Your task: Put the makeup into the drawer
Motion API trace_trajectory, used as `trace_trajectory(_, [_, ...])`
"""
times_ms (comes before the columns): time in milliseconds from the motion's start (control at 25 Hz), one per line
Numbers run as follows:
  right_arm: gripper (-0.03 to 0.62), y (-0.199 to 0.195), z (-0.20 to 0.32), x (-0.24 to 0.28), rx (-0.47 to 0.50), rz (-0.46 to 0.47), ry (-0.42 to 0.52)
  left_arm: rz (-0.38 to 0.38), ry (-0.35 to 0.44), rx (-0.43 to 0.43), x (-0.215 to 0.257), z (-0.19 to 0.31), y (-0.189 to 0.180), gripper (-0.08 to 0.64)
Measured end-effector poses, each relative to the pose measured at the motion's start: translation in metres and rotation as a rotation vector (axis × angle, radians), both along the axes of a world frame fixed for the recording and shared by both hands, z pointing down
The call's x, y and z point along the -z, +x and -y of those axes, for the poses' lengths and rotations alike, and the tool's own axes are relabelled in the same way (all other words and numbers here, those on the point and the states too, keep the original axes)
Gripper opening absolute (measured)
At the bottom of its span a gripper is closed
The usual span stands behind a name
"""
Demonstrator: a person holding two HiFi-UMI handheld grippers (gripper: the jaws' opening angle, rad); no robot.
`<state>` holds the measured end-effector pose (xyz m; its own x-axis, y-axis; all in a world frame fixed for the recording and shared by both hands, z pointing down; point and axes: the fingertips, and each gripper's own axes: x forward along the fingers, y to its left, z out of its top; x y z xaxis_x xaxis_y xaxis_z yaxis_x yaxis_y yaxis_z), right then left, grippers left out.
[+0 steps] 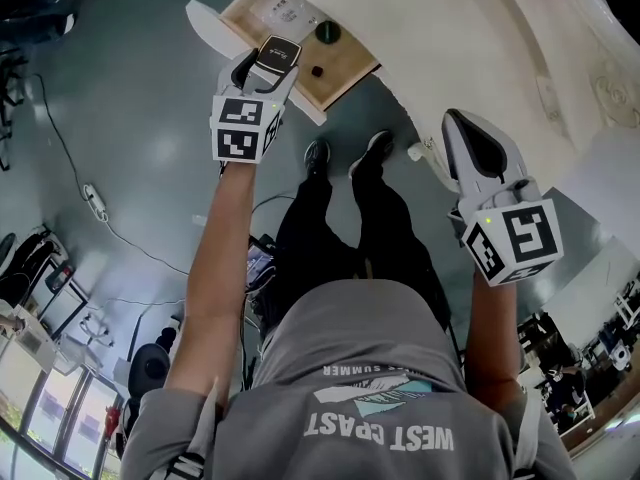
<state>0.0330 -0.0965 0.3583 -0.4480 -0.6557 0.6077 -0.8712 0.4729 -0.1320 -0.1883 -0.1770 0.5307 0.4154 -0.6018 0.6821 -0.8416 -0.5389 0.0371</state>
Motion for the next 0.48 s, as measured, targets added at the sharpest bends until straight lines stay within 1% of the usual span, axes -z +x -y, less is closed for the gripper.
trace_trajectory(480, [0.002,-0.002,-0.009,-0.001,0.013,-0.009,-0.007,-0.004,-0.018,0.028,-0.009,-0.011,-0.009,0.291])
